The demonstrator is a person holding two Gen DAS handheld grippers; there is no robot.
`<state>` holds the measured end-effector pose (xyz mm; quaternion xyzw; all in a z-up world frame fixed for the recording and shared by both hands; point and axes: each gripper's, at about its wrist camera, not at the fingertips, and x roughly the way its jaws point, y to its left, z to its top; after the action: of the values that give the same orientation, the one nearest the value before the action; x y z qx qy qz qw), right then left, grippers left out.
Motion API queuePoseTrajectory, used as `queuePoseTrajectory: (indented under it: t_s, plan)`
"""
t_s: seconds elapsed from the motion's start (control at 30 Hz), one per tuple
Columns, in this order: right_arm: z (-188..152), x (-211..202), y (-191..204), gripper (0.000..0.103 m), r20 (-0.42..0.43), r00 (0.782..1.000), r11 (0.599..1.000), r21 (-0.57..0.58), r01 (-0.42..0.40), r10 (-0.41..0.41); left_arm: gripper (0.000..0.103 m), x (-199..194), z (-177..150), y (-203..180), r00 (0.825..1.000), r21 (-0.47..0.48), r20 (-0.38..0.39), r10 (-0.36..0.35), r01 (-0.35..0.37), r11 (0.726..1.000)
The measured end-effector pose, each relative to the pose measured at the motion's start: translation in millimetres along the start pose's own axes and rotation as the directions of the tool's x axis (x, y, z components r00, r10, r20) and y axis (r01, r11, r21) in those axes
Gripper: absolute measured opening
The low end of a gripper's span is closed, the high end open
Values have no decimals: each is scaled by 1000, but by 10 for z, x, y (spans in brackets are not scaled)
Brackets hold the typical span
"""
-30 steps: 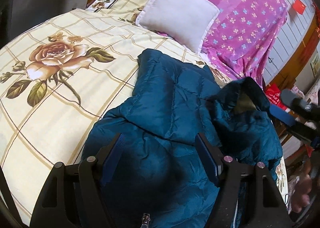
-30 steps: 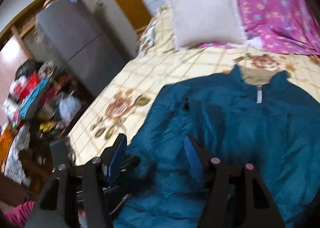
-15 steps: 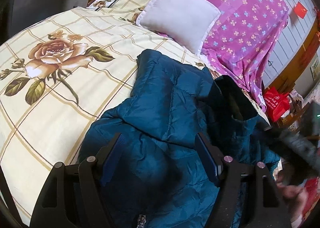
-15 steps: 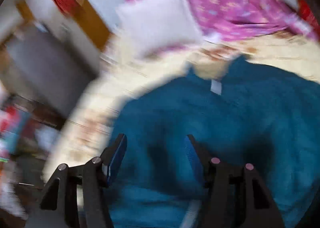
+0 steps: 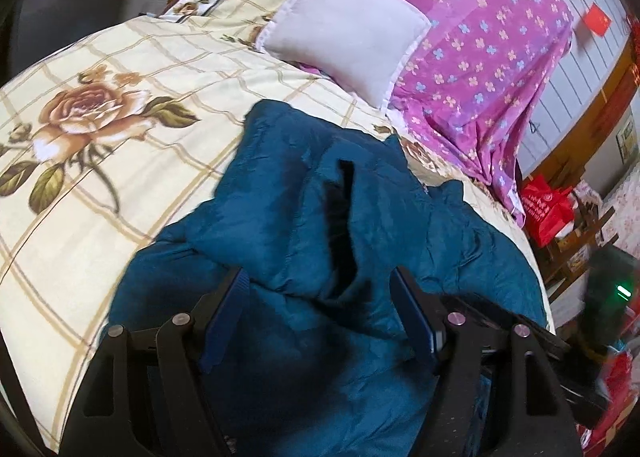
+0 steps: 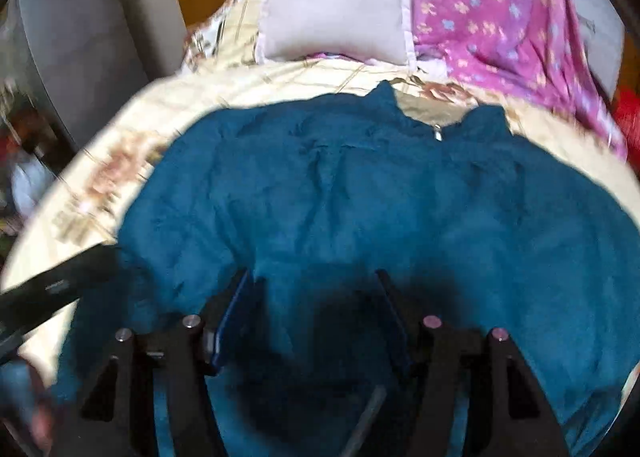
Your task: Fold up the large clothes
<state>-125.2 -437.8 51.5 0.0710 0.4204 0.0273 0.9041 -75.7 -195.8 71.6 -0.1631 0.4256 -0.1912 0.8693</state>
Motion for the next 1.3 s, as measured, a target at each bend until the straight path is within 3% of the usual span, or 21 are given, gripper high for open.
queuePoseTrajectory:
  t_s: [0.2, 0.23, 0.27, 0.33, 0.37, 0.43, 0.57, 0.7, 0.87, 1.0, 1.13, 1.2, 1.27, 1.3]
  plan:
    - [-238, -746, -739, 64, 57, 996, 998, 22, 64, -65, 59, 376, 14, -268, 997, 55, -51, 51, -48, 997]
    - [-257, -858, -889, 65, 66, 994, 996, 38, 82, -84, 51, 434, -2, -291, 997, 52, -67, 42, -39, 998]
    - [-287, -975, -1048, 66, 77, 991, 993, 59, 103, -108, 28, 489, -12, -317, 996, 52, -80, 34, -30, 998]
    - [-338, -1193, -1360, 68, 99, 982, 983, 104, 150, -160, 18, 542, -20, -372, 994, 71, -93, 63, -57, 996]
    - [-358, -1282, -1535, 70, 109, 976, 976, 134, 172, -187, 7, 540, -13, -405, 995, 78, -87, 56, -49, 996]
    - [-406, -1447, -1859, 70, 117, 968, 958, 212, 194, -223, 2, 507, 25, -469, 996, 89, -81, 40, -33, 995]
    - [-452, -1613, -2386, 70, 141, 970, 915, 382, 130, -197, 1, 329, 207, -614, 999, 121, -24, 30, -27, 992]
    - [-407, -1452, -2501, 70, 160, 977, 889, 454, 52, -139, 1, 136, 429, -689, 998, 170, 46, 33, -40, 985]
    - [-230, -1042, -2172, 70, 113, 988, 925, 376, 58, -108, 1, 133, 562, -531, 994, 187, 77, 80, -94, 978]
    - [-72, -573, -1902, 70, 41, 994, 951, 299, 84, -101, 1, 363, 494, -245, 991, 144, 23, 129, -131, 981]
    - [-69, -67, -1736, 74, -50, 980, 953, 225, 201, -195, 2, 561, 384, -130, 990, 140, -9, 143, -140, 980]
    - [-112, 40, -1690, 78, -40, 973, 950, 207, 232, -229, 8, 570, 383, -122, 990, 142, -1, 143, -142, 980]
    - [-124, 61, -1706, 79, -47, 973, 950, 208, 232, -227, 21, 550, 412, -131, 986, 146, 4, 167, -166, 975]
    - [-122, 45, -1723, 79, -53, 973, 950, 210, 230, -223, 22, 520, 435, -134, 985, 150, 6, 174, -173, 974]
